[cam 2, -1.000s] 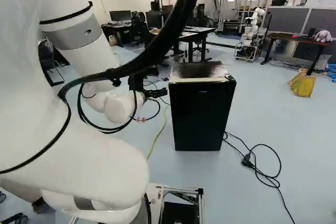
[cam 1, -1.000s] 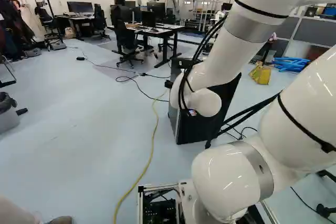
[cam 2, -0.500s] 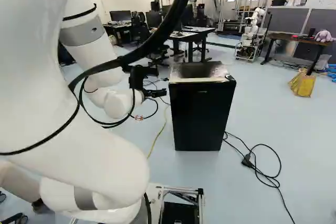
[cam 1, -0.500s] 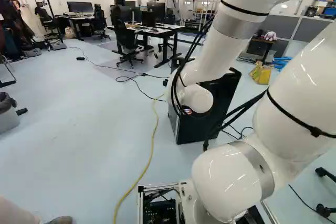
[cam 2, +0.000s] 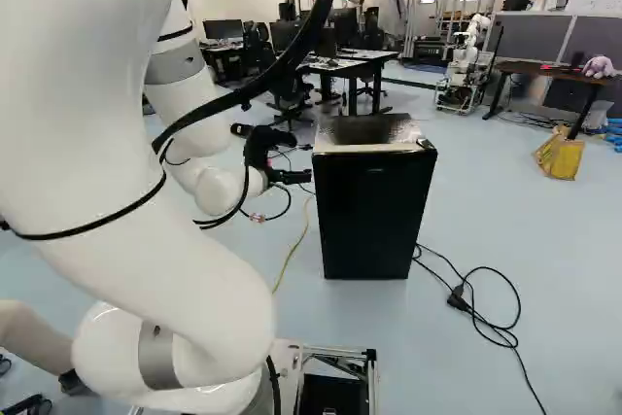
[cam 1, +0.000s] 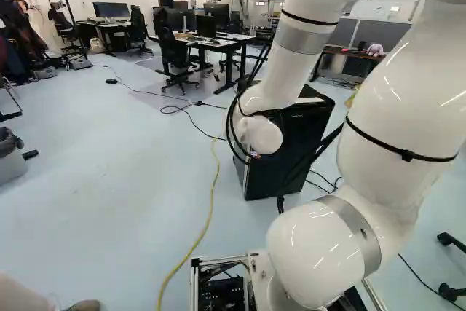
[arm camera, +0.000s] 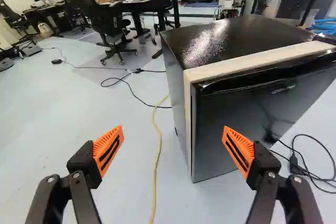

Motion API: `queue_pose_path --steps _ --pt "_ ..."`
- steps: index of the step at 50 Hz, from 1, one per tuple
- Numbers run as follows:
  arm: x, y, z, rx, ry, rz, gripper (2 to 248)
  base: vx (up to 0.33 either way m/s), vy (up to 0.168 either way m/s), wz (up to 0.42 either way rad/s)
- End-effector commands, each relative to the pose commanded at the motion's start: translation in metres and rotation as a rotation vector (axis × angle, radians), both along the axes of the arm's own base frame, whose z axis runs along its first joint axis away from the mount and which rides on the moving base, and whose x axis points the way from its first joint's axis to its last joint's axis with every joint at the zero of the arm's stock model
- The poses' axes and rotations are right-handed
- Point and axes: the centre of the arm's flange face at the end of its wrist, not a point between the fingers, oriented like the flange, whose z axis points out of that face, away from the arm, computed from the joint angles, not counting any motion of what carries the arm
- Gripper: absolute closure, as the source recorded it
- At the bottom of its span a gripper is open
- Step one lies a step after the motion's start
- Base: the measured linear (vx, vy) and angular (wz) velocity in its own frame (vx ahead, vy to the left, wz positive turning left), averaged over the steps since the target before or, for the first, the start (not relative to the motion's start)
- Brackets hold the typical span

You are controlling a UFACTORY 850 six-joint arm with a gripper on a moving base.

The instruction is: Grab a drink from the fridge

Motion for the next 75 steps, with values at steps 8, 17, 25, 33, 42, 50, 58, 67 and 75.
queue_pose_path --steps 8,17,25,33,42,50,58,67,75 --pt "0.004 -0.002 -0.006 0.001 -0.002 -0.052 3 0.000 0.000 0.000" --pt "0.008 -0.004 -0.014 -0.001 -0.005 -0.111 3 0.000 0.000 0.000" --pt "0.012 -0.006 -0.020 -0.006 -0.008 -0.163 3 0.000 0.000 0.000" --pt "0.016 -0.007 -0.027 -0.013 -0.012 -0.212 3 0.000 0.000 0.000" --pt "0.021 -0.005 -0.035 -0.023 -0.016 -0.261 3 0.000 0.000 0.000" --pt "0.025 -0.003 -0.040 -0.032 -0.027 -0.299 3 0.000 0.000 0.000" --pt "0.028 0.000 -0.039 -0.038 -0.050 -0.335 3 0.000 0.000 0.000" --pt "0.031 0.004 -0.038 -0.044 -0.076 -0.372 3 0.000 0.000 0.000" --pt "0.034 0.009 -0.037 -0.046 -0.091 -0.386 3 0.000 0.000 0.000"
